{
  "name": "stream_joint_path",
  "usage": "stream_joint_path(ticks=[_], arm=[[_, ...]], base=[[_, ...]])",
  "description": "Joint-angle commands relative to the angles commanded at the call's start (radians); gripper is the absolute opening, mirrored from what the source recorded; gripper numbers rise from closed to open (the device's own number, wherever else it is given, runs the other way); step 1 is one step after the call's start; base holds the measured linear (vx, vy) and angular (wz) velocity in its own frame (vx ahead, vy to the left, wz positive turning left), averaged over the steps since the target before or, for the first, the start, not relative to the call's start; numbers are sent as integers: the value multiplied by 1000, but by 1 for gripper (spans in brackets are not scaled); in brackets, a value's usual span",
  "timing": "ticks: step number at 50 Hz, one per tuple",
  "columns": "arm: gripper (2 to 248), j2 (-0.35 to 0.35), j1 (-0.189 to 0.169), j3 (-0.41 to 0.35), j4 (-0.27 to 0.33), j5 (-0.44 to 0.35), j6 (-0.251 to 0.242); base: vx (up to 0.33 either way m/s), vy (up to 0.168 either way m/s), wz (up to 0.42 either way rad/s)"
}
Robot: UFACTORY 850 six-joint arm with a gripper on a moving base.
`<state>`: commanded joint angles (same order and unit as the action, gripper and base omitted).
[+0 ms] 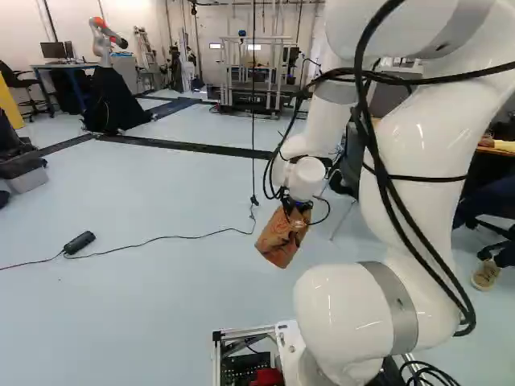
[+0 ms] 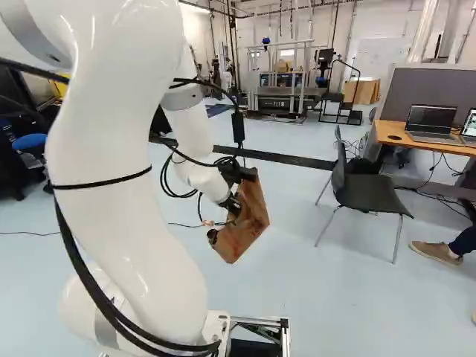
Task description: Pick up the grocery bag from the ground
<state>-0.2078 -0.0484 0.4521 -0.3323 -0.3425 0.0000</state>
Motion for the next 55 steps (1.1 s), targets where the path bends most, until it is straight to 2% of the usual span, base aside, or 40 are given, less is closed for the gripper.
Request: stream_joint_path(ticks=[28, 55], arm=[[21, 238, 24, -178, 163, -259, 0], [21, 395, 39, -296, 269, -430, 0]], base=[[0, 0, 0], [0, 0, 0]])
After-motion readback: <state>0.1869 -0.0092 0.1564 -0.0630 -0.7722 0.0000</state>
